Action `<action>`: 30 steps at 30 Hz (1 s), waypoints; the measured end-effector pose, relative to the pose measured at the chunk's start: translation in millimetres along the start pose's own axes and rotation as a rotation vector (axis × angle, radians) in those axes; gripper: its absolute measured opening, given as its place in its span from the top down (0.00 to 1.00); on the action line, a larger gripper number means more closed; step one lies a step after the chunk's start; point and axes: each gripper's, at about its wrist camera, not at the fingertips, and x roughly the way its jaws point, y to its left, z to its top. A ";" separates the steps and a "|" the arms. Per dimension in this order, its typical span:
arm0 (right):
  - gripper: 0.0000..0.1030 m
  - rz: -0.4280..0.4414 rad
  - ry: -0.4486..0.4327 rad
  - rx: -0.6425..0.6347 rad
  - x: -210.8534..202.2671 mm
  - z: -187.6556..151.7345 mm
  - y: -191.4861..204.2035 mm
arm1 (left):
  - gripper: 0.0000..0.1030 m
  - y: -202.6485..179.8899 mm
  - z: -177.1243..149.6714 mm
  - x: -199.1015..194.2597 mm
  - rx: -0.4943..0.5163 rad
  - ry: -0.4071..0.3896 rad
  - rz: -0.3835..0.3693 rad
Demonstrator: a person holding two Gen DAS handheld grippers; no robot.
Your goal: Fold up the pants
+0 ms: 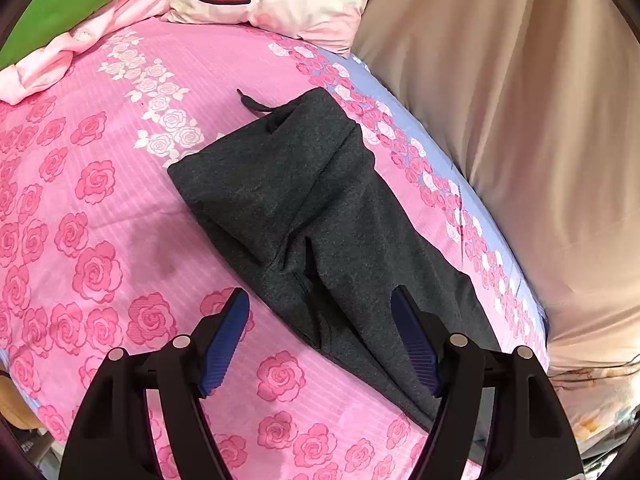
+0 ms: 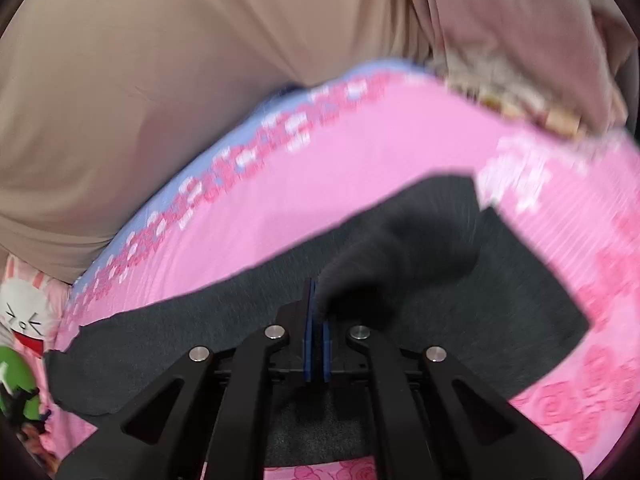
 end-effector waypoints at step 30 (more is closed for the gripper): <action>0.87 -0.299 -0.039 -0.031 -22.3 -27.2 -59.3 | 0.30 32.5 0.5 6.5 -0.166 0.020 -0.107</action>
